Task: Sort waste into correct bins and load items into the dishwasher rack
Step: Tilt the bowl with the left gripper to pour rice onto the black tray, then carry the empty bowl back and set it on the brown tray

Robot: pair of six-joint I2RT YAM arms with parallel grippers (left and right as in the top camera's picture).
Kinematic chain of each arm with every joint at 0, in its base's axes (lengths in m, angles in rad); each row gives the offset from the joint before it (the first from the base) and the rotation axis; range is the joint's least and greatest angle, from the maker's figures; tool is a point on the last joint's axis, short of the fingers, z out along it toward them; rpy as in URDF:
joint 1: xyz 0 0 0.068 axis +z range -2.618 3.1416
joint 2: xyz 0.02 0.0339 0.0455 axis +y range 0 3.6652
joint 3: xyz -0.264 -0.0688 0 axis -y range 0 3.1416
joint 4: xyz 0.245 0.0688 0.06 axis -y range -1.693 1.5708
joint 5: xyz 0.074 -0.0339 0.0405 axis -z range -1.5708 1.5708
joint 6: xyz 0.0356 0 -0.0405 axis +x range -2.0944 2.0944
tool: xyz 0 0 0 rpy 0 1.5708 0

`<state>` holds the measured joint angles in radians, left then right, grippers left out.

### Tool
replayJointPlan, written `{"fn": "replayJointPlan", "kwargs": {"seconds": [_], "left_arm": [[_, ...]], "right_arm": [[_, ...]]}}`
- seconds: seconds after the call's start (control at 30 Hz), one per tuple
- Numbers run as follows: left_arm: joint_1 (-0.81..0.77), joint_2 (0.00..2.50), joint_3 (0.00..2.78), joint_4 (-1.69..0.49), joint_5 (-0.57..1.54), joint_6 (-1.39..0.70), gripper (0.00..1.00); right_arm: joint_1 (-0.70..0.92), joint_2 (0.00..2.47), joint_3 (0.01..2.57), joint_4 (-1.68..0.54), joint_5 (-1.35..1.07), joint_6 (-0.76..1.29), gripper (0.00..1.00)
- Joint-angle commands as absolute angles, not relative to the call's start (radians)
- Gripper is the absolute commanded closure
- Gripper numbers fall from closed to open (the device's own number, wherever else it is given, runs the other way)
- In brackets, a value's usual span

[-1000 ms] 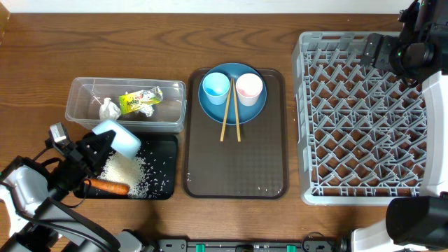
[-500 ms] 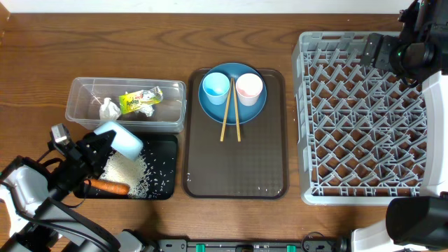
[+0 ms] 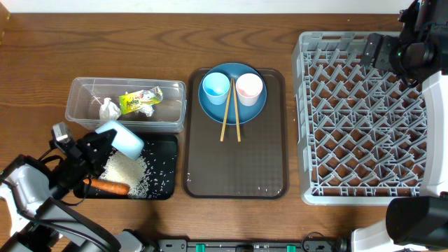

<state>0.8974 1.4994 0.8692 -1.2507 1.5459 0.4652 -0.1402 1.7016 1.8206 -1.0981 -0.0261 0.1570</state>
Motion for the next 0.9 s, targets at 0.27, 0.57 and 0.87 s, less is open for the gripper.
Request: {"fn": "replayJointPlan", "kwargs": {"seconds": [0.27,0.57,0.87], "left_arm": [[0.895,1.486,0.878,-1.183,1.319,0.385,0.94],[0.886,1.485,1.014,-1.059,1.150,0.156,0.94],[0.700,1.484,1.214,-1.022,0.868,0.015,0.94]], "right_arm": [[-0.143,1.700,1.837,-1.096,-0.027,0.163,0.01],[-0.143,1.700,1.837,-1.096,-0.027,0.164,0.01],[-0.143,1.700,1.837,-1.096,-0.027,0.164,0.01]]}}
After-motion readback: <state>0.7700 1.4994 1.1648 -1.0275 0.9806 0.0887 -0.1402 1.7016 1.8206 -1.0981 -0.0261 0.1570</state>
